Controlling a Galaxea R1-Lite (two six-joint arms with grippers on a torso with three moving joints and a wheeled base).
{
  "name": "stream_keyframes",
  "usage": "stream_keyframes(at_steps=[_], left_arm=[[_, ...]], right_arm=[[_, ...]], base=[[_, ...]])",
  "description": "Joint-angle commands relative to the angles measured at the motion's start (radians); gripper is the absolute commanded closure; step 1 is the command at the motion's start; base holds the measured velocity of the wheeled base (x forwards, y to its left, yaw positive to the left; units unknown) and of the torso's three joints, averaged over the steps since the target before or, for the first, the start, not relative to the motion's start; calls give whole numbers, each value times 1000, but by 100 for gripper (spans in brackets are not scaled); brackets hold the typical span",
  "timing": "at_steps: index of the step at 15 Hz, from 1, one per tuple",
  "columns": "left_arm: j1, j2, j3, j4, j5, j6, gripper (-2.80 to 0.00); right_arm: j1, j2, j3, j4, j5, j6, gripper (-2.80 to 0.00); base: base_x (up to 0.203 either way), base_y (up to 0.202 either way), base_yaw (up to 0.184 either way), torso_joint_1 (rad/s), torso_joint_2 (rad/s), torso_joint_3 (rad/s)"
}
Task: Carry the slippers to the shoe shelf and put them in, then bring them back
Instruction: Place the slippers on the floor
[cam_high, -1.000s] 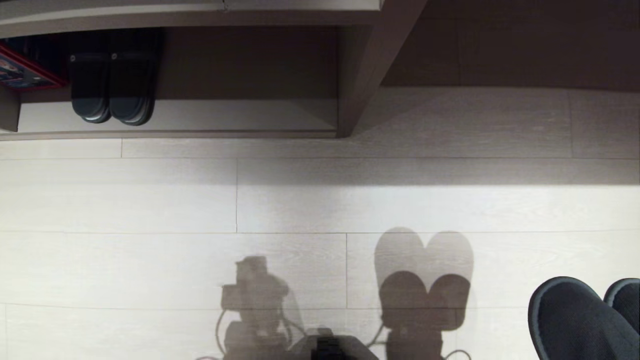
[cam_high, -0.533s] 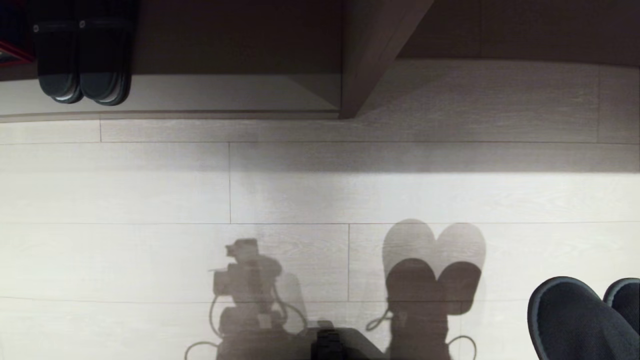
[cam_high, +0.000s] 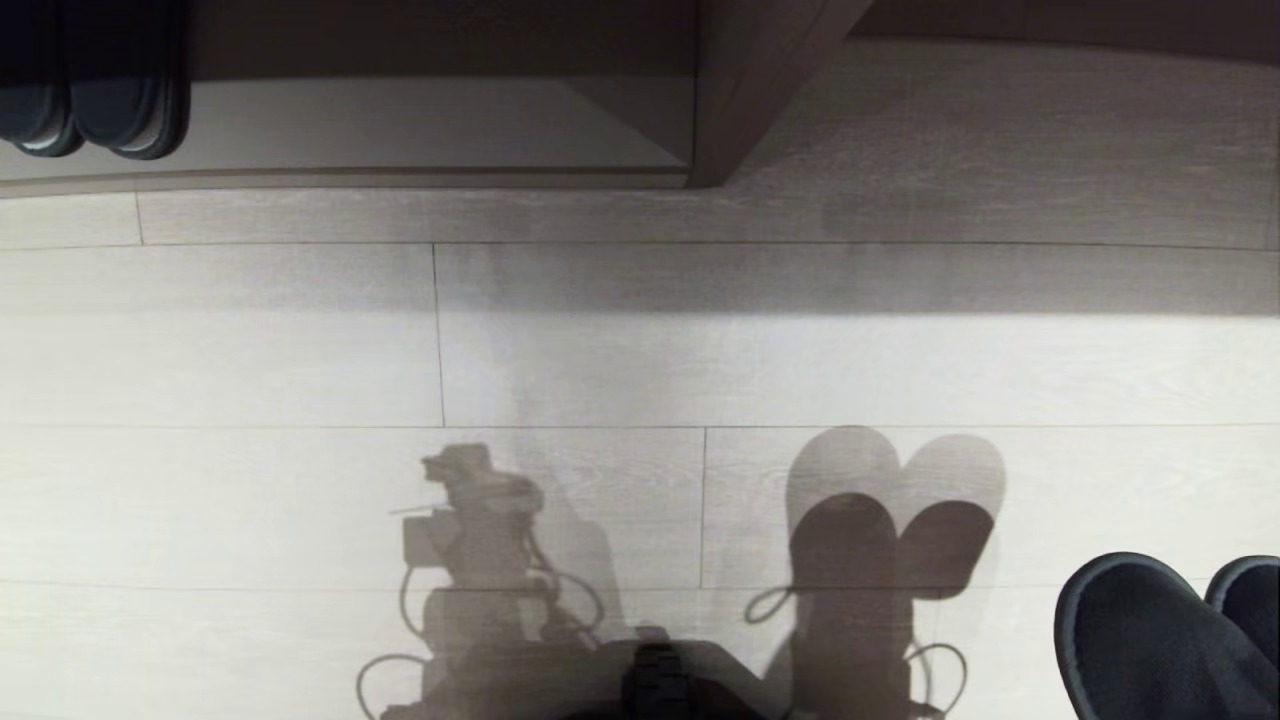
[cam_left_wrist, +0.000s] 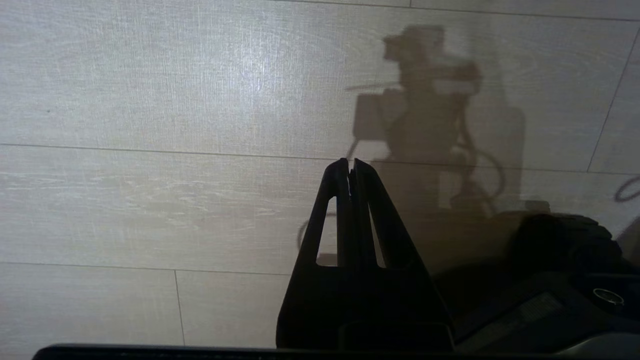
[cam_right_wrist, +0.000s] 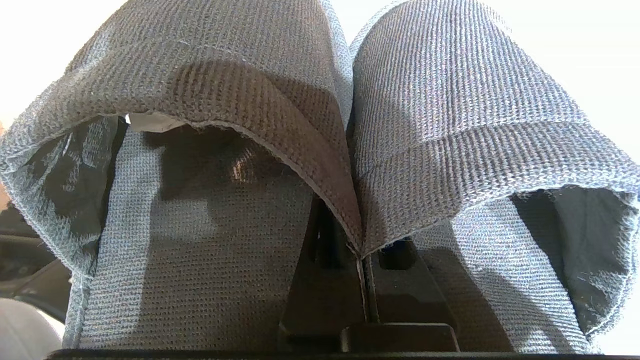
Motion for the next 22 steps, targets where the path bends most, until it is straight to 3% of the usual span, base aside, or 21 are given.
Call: stream_keyframes(at_steps=[1, 9, 13, 15, 19, 22], left_arm=[[0, 1, 0, 0, 0, 1, 0], [0, 0, 0, -1, -1, 7, 0], [0, 0, 0, -1, -1, 6, 0], [0, 0, 0, -1, -1, 6, 0], [0, 0, 0, -1, 0, 4, 0], [0, 0, 0, -1, -1, 4, 0]], right_arm=[[0, -1, 1, 1, 1, 2, 0], [2, 7, -53, 4, 22, -9, 0], [3, 266, -205, -14, 92, -12, 0], [3, 468, -240, -129, 100, -12, 0], [3, 960, -309, -504, 104, -11, 0], [8, 1239, -488, -734, 60, -5, 0]], base=[[0, 0, 0, 2, -2, -192], [0, 0, 0, 1, 0, -37], [0, 0, 0, 0, 0, 0], [0, 0, 0, 0, 0, 0], [0, 0, 0, 0, 0, 0], [0, 0, 0, 0, 0, 0]])
